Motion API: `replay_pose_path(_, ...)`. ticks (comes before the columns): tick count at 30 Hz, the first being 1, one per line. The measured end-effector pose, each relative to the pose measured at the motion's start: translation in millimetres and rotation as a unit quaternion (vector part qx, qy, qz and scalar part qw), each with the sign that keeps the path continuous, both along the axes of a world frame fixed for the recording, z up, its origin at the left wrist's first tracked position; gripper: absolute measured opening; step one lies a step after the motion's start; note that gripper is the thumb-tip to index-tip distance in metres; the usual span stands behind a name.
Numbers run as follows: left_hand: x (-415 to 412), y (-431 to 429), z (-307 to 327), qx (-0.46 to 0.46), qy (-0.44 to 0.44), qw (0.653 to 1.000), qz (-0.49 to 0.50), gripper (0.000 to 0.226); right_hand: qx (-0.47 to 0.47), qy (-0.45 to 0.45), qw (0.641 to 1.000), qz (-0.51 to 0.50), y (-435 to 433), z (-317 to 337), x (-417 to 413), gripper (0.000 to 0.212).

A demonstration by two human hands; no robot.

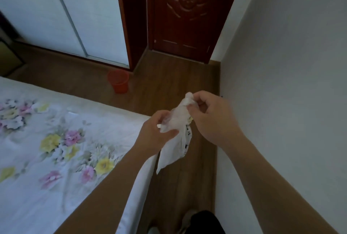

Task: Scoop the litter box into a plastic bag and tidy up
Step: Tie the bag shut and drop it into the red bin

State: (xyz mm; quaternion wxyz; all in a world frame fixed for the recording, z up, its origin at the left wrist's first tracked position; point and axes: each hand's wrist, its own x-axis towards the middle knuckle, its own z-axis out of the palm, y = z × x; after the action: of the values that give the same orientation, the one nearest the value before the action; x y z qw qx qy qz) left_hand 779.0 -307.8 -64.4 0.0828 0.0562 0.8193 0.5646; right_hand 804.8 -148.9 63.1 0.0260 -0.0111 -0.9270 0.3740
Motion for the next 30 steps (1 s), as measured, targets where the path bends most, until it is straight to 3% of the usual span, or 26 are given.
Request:
replay_pose_path(6,-165,32,-17,-0.042,0.020,0.996,0.071,0.046,-0.017,0.001,0.997,0.076,39,-19,-190,0.011)
replay_pose_path(13,-325,36,-7,-0.025,0.008,0.980,0.196,0.045,-0.023,0.026,0.968,0.247,47,-19,-405,0.019)
replay_pose_path(20,-477,-8,-27,-0.019,-0.013,0.949,0.316,0.047,-0.026,0.009,0.935,0.352,-12,-34,-592,0.027)
replay_pose_path(30,-669,-90,-63,-0.014,-0.085,0.906,0.415,0.037,-0.041,-0.060,0.905,0.419,-127,-86,-808,0.029)
